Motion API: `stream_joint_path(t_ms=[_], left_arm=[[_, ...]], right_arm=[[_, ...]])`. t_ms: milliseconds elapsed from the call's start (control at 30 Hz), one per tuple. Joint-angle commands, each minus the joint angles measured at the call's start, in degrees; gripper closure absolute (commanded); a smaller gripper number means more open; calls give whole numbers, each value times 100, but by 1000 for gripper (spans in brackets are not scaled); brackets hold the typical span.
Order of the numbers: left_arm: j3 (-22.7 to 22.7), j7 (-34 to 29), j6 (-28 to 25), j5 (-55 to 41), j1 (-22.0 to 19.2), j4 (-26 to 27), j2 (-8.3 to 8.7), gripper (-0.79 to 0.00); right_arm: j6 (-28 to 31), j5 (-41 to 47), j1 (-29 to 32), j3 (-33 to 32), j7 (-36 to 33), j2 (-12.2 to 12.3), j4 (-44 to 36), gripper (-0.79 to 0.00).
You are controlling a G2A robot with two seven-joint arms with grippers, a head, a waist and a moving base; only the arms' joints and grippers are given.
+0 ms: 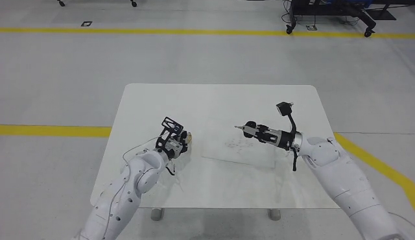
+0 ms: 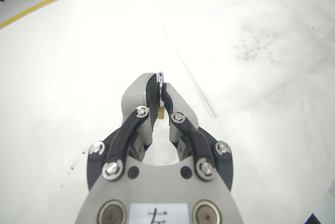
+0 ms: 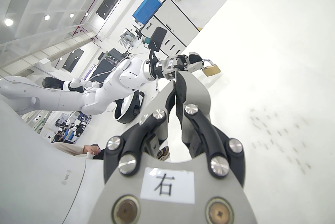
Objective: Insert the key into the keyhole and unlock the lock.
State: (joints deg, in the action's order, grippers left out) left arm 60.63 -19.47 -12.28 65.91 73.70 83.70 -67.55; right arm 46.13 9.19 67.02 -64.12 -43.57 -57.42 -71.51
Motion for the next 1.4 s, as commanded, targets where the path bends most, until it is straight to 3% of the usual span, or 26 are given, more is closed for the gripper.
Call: stream_joint_path(t_ms=[0, 767, 900, 1233, 1367], left_arm=[[-24, -14, 19, 33, -30, -44, -9, 0], [-105, -33, 176, 216, -138, -221, -95, 0], [-73, -17, 138, 162, -146, -246, -103, -151], [-82, -66, 48, 36, -220, -338, -138, -225], [-124, -112, 29, 3, -287, -433, -163, -212]], right_arm=[[0, 0, 0, 0, 0, 0, 0, 0], [0, 0, 0, 0, 0, 0, 0, 0], [0, 0, 0, 0, 0, 0, 0, 0], [0, 0, 0, 0, 0, 0, 0, 0], [0, 0, 0, 0, 0, 0, 0, 0]])
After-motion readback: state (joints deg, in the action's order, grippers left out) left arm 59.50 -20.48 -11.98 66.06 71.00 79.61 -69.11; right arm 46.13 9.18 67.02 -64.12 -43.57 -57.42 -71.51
